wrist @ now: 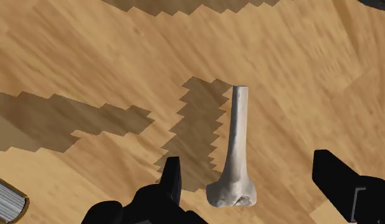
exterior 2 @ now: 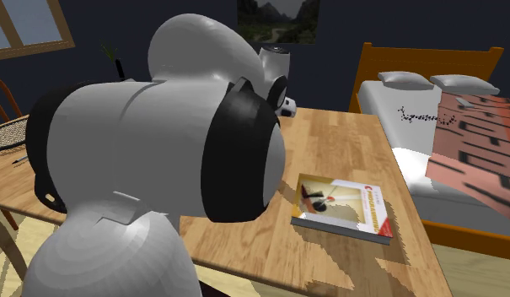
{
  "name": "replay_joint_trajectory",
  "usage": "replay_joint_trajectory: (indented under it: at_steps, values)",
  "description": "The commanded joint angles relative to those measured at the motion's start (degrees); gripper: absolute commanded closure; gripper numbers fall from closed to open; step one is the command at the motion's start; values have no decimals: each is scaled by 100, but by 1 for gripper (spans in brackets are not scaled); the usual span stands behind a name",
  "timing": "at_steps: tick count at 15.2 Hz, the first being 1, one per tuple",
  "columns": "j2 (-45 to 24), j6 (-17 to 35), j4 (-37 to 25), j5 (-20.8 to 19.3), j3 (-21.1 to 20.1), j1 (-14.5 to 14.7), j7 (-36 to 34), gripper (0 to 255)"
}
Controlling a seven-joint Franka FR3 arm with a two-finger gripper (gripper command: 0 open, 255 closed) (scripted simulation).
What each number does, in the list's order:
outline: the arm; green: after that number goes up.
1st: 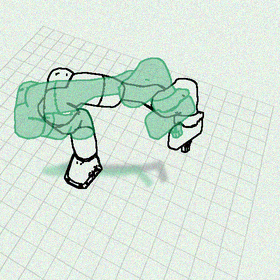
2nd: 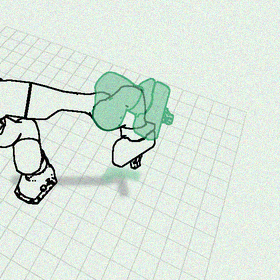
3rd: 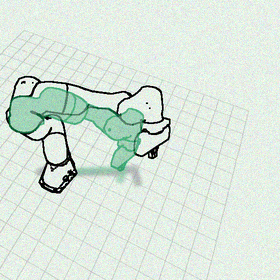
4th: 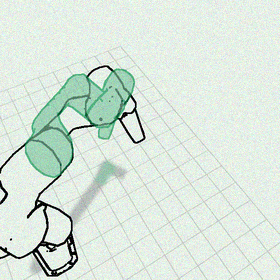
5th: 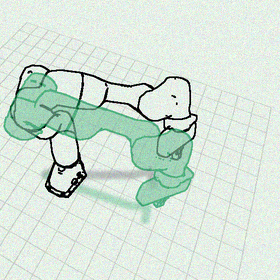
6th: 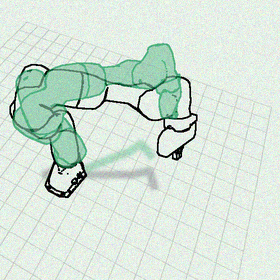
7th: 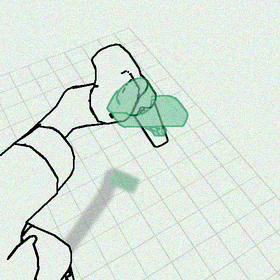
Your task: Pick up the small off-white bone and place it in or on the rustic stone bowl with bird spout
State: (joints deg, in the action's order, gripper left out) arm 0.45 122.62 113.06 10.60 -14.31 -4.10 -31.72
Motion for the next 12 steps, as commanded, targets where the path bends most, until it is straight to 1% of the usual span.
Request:
replay_joint_trajectory:
  at_steps: [1,6,12]
  values:
    - [-5,314,182,296,38,-36,-51,0]
    - [-237,703,332,272,-7,10,-71,0]
    - [-237,703,332,272,-6,10,-71,0]
